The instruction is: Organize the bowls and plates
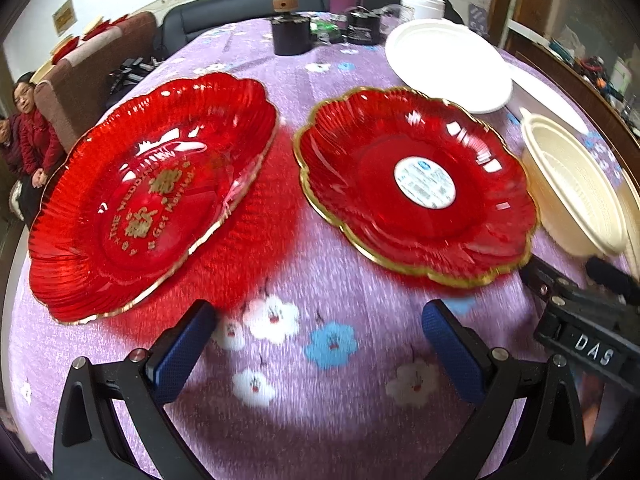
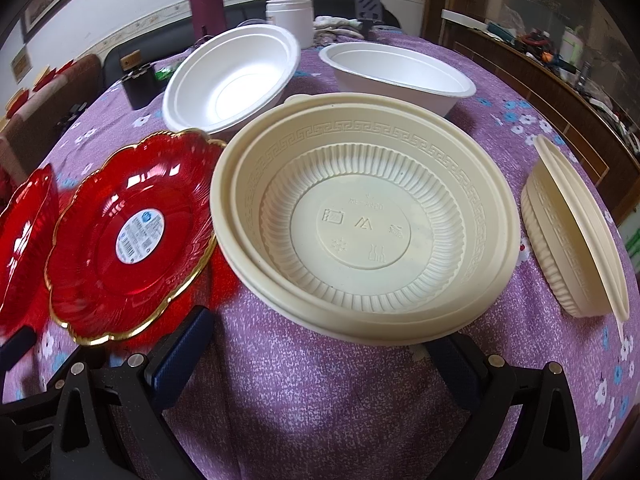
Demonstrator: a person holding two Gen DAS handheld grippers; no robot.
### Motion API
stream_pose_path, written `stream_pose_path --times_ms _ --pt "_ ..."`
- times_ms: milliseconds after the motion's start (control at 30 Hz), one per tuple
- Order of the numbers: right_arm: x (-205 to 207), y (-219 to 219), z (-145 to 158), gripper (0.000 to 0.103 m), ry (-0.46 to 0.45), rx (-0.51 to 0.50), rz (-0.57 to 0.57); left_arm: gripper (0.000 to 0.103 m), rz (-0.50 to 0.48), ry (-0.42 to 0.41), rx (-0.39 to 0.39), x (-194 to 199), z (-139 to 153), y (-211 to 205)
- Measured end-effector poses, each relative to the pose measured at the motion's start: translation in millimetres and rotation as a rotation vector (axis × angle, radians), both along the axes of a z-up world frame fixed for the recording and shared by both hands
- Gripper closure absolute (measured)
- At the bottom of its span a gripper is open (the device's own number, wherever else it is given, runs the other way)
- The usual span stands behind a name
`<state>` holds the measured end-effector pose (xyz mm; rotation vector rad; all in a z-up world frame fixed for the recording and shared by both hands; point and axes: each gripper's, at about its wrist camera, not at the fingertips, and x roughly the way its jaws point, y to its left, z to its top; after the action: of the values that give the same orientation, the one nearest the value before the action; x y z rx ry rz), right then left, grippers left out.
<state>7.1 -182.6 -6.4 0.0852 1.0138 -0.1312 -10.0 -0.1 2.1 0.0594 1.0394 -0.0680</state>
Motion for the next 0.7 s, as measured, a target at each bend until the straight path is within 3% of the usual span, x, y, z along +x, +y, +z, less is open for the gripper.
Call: stream_pose_path --times_ms 167,333,533,700 --pt "-3 -2 1 0.000 0.056 0.011 0.089 0.000 -0.069 0.004 0.022 -19 4 -6" --pt "-27 7 4 0.000 0.044 0.010 0.170 0.000 -0.122 -0.043 0.041 -43 9 -6" --pt "-50 4 22 0.000 -0.020 0.033 0.198 0.000 -0.145 -0.080 0.016 -56 19 2" --pt "-72 -5 44 0.000 -0.152 0.155 0.241 0.000 -0.152 -0.120 -0.012 -67 33 12"
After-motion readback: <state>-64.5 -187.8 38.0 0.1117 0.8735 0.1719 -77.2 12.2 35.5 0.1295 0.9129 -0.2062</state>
